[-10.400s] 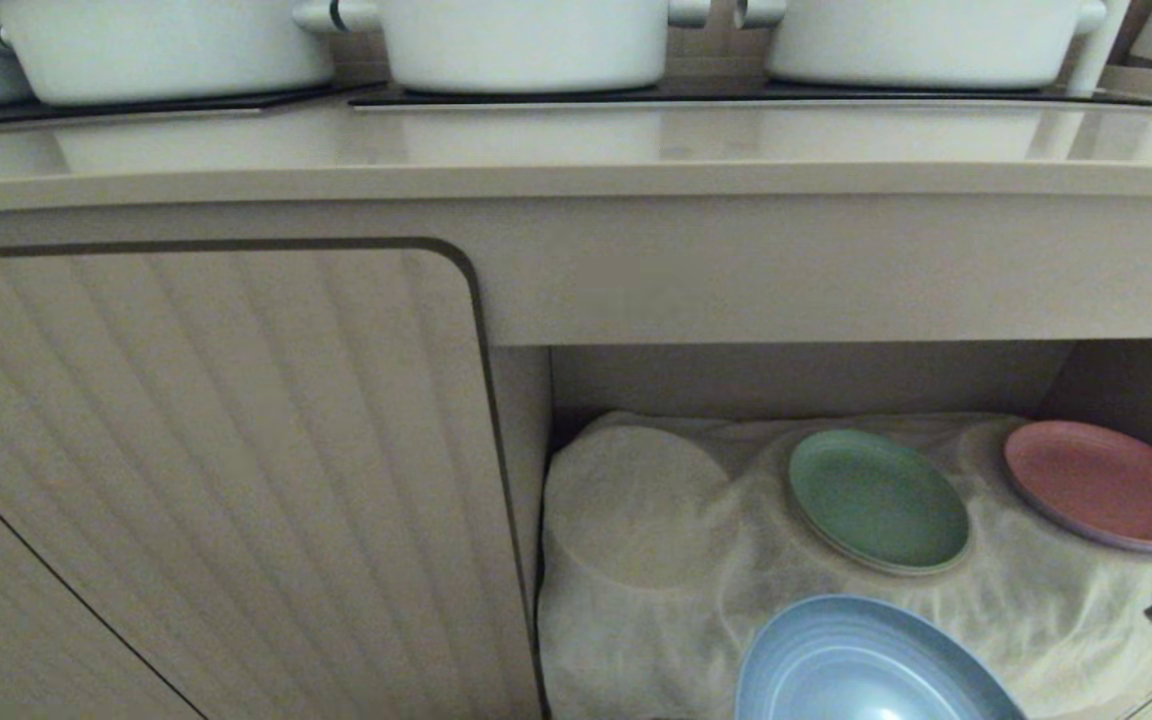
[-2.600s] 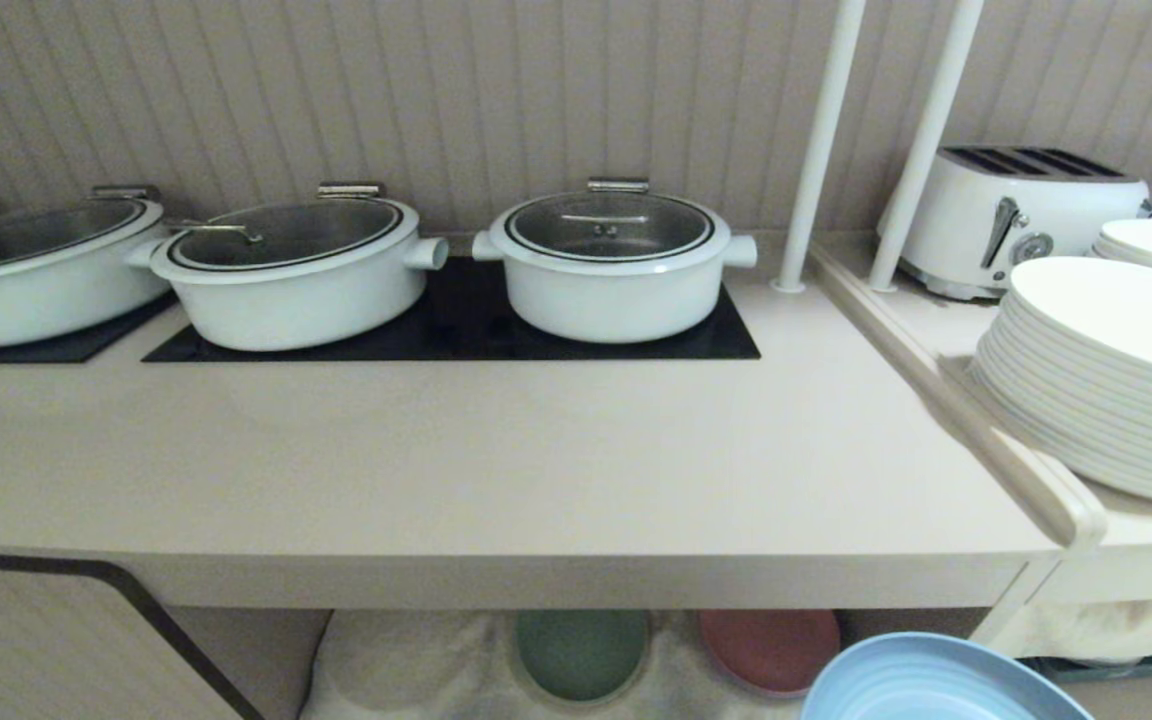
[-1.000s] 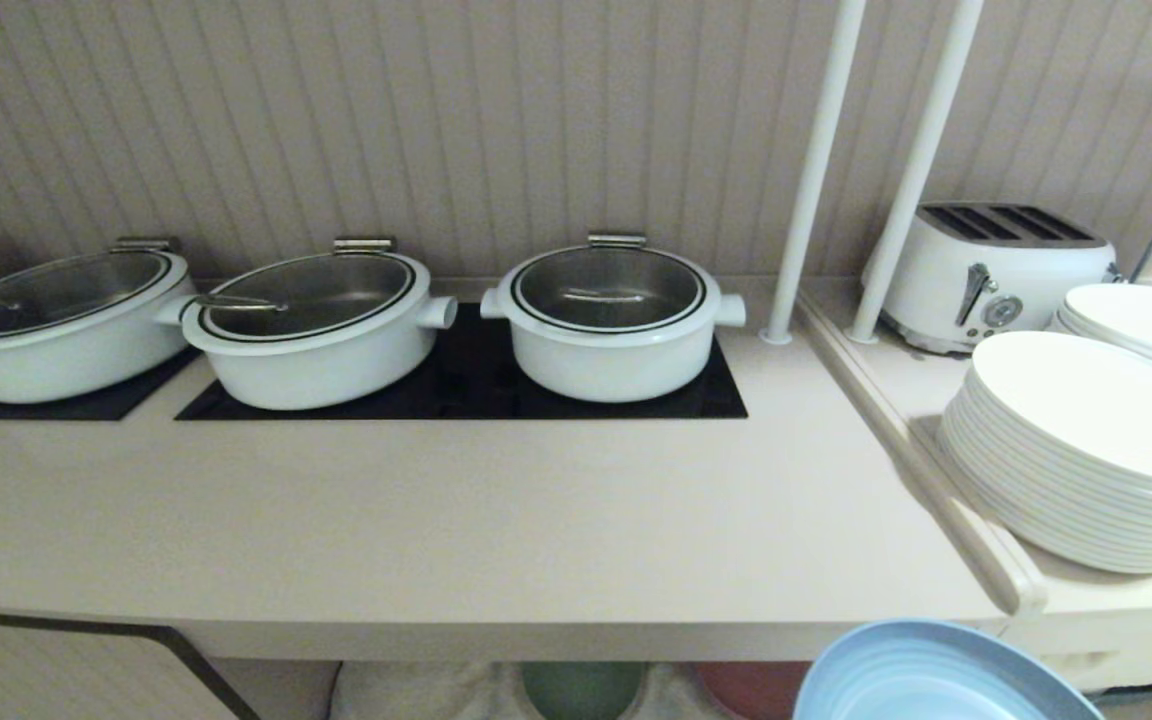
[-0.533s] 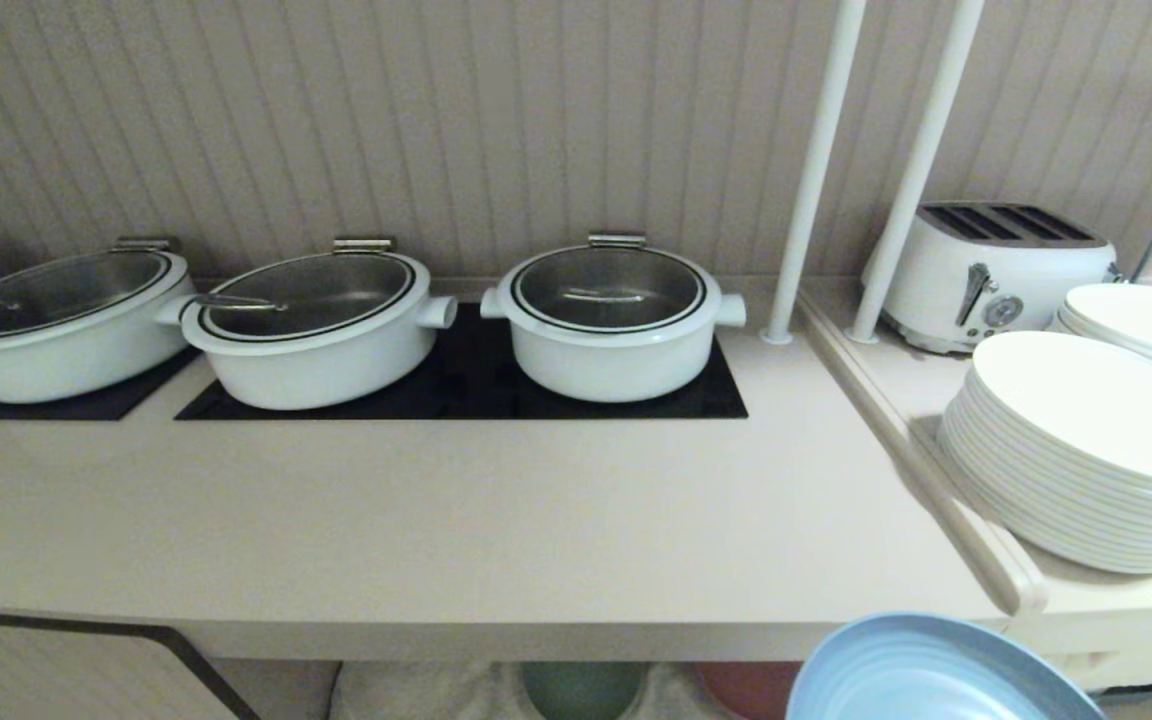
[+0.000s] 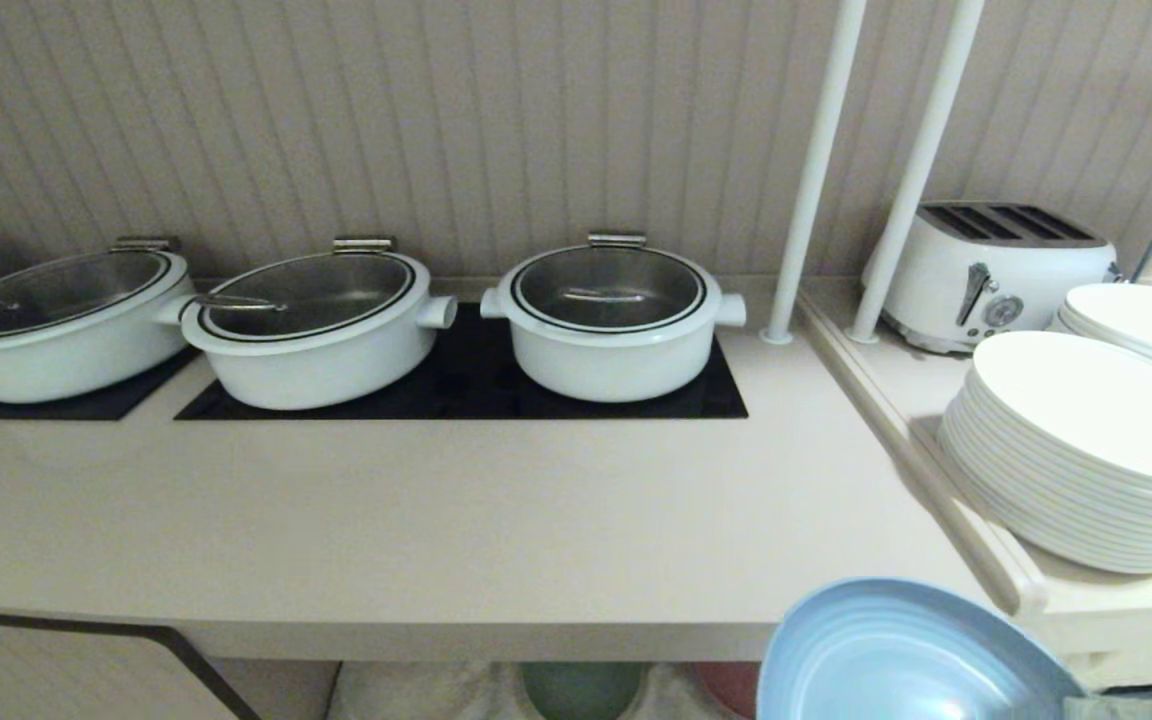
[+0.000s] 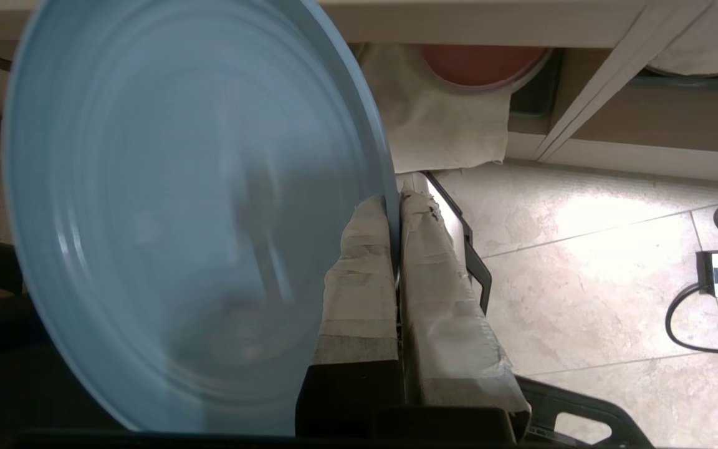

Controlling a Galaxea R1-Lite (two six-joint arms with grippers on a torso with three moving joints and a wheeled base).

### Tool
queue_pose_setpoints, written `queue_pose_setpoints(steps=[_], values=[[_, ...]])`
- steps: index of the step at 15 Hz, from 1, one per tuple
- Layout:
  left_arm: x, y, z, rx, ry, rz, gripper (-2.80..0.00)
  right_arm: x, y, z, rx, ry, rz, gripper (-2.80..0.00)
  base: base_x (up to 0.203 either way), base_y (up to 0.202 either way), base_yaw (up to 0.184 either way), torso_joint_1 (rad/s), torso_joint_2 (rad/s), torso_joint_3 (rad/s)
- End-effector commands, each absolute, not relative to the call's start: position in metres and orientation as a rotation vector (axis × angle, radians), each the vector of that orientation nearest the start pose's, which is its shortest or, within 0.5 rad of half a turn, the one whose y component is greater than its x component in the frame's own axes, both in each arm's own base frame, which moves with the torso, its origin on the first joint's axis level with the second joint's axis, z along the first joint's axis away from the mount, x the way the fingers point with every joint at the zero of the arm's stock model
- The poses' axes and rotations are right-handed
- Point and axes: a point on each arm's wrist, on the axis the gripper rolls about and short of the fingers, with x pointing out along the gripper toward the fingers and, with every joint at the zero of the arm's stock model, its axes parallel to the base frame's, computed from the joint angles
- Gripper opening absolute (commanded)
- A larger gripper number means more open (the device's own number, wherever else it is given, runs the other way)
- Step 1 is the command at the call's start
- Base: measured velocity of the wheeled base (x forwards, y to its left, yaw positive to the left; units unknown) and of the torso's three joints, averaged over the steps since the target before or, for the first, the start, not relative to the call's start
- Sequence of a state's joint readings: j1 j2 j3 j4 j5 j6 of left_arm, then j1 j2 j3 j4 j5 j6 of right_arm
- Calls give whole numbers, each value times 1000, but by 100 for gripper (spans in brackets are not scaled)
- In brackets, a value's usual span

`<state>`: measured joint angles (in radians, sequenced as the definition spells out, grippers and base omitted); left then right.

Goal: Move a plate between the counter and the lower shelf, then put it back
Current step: Put the plate

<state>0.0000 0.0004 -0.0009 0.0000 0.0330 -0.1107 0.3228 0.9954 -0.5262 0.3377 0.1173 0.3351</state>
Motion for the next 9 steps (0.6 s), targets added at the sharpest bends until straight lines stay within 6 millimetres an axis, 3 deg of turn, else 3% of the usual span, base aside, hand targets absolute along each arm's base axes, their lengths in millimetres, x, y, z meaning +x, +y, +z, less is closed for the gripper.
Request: queue_pose_setpoints(steps=[1, 9], values=[[-23, 1, 76, -112, -3, 34, -280, 109, 39, 168, 229, 910, 267, -280, 0, 0, 0, 0, 0, 0], [-23, 1, 76, -112, -2, 34, -280, 178, 64, 184, 263, 881, 344, -280, 0, 0, 0, 0, 0, 0]])
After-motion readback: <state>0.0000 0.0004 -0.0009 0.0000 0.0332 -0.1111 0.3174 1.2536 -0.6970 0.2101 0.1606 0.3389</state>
